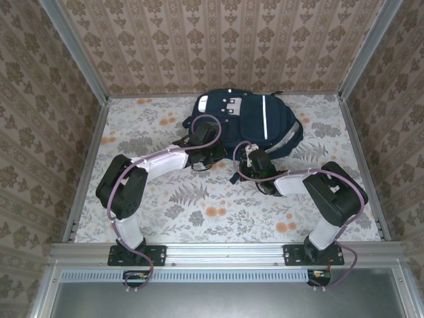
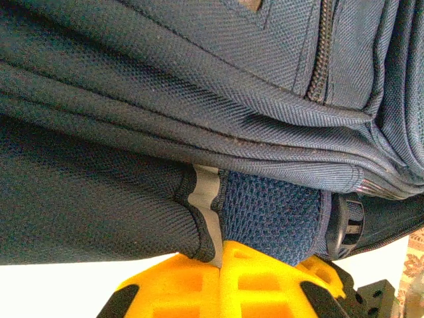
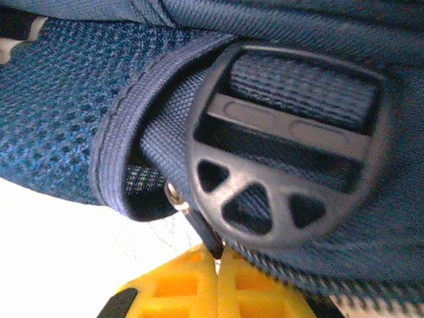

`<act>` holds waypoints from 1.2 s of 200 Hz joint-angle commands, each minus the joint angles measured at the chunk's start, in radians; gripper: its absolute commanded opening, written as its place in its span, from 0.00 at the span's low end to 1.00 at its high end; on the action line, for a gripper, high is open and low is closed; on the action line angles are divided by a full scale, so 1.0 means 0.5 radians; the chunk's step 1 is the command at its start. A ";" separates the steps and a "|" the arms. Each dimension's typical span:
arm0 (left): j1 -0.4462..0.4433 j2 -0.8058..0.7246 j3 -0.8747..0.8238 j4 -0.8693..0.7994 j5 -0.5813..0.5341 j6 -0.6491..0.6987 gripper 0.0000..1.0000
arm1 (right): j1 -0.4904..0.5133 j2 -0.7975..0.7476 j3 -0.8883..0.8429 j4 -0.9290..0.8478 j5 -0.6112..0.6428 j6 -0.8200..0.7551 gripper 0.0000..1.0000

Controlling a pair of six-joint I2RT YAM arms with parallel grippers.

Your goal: Pack the student bag

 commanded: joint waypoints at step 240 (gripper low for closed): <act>0.129 0.003 0.047 0.022 0.159 -0.031 0.00 | 0.370 -0.186 0.247 -0.661 0.425 0.462 0.38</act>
